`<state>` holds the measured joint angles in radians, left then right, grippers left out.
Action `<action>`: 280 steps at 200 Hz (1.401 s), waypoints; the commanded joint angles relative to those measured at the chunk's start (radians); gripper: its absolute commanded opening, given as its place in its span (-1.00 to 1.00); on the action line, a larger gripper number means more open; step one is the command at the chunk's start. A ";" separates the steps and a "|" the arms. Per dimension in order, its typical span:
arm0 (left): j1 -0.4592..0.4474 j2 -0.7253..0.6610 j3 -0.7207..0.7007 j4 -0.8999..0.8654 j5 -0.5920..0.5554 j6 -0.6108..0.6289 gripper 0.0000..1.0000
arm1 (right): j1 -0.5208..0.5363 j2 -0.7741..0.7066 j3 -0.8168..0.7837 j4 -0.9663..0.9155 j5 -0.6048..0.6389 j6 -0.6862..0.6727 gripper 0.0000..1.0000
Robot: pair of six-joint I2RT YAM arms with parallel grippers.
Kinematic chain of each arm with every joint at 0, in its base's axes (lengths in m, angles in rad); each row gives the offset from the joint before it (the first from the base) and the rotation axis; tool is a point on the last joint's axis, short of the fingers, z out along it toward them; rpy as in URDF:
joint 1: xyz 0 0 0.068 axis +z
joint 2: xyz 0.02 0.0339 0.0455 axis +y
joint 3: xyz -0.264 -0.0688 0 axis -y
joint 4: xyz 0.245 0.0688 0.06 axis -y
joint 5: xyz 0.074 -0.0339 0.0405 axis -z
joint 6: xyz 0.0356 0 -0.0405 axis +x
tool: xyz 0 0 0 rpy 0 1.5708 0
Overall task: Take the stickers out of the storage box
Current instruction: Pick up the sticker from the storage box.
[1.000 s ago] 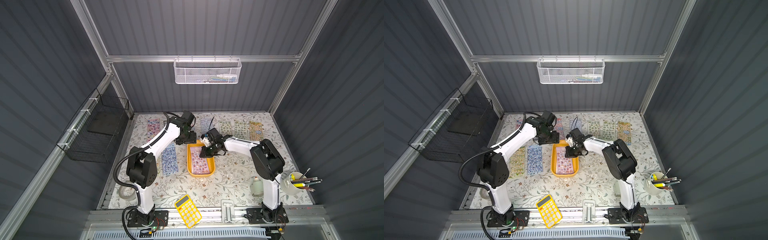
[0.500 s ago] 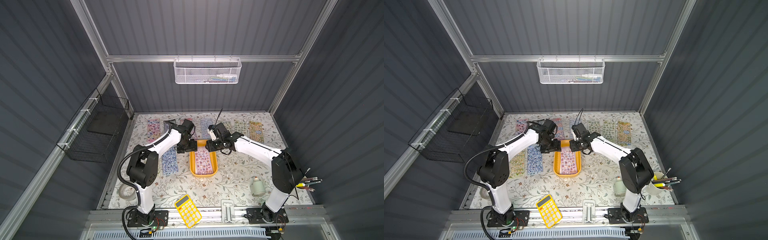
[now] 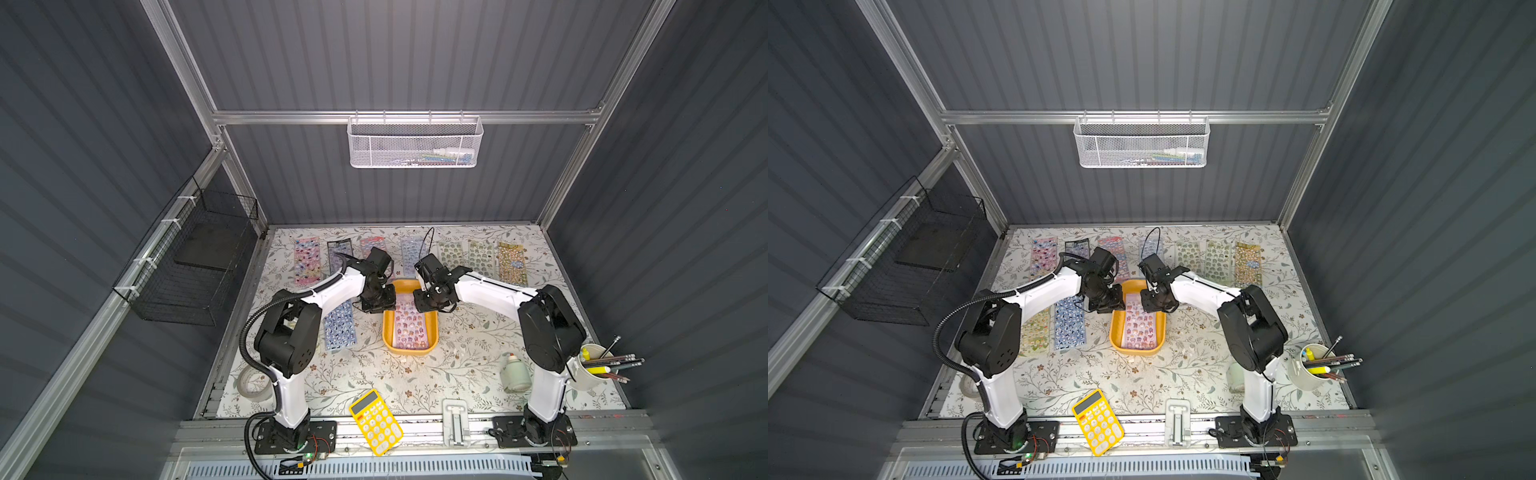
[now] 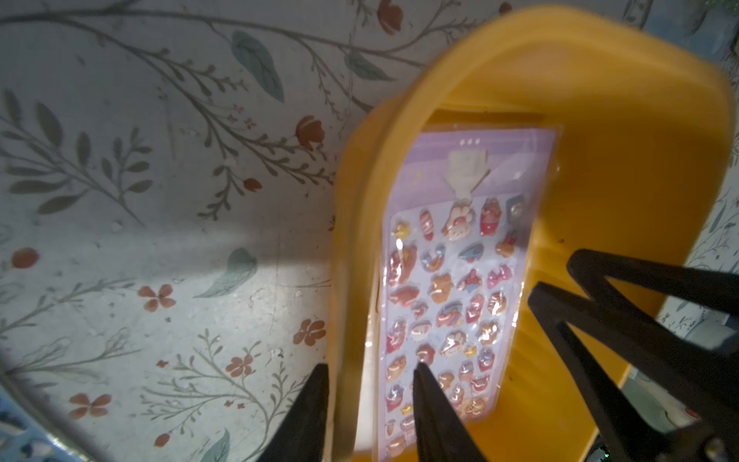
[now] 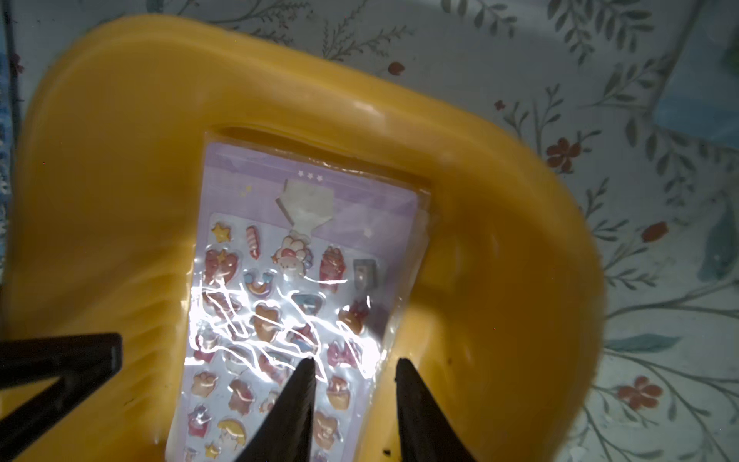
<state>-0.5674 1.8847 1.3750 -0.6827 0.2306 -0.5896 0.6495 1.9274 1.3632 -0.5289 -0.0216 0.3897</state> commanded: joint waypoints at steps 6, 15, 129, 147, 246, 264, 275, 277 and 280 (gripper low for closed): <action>-0.012 -0.039 -0.027 0.041 0.025 -0.050 -0.27 | 0.001 0.047 0.052 -0.070 0.042 0.032 -0.23; -0.014 -0.042 -0.032 0.044 0.024 -0.055 -0.27 | -0.003 0.058 0.054 -0.072 0.049 0.047 -0.21; -0.037 -0.013 -0.030 0.084 0.045 -0.078 -0.30 | -0.016 0.157 0.068 0.129 -0.390 0.153 -0.46; -0.038 -0.011 -0.030 0.084 0.047 -0.078 -0.30 | -0.017 0.159 0.058 0.170 -0.425 0.156 -0.47; -0.038 -0.059 0.060 -0.010 -0.104 -0.020 0.39 | -0.048 0.145 -0.033 0.288 -0.501 0.194 -0.47; -0.038 -0.048 0.072 -0.005 -0.094 -0.022 -0.07 | -0.050 0.142 -0.034 0.285 -0.494 0.193 -0.47; -0.038 -0.046 0.074 -0.002 -0.093 -0.024 -0.27 | -0.050 0.141 -0.036 0.283 -0.490 0.190 -0.47; -0.038 -0.047 0.075 -0.002 -0.093 -0.024 -0.31 | -0.050 0.140 -0.036 0.282 -0.489 0.190 -0.47; -0.038 -0.046 0.075 0.000 -0.092 -0.024 -0.36 | -0.049 0.139 -0.037 0.282 -0.488 0.190 -0.47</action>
<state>-0.5972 1.8500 1.4200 -0.6704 0.1478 -0.6296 0.5964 2.0678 1.3491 -0.2382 -0.5068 0.5755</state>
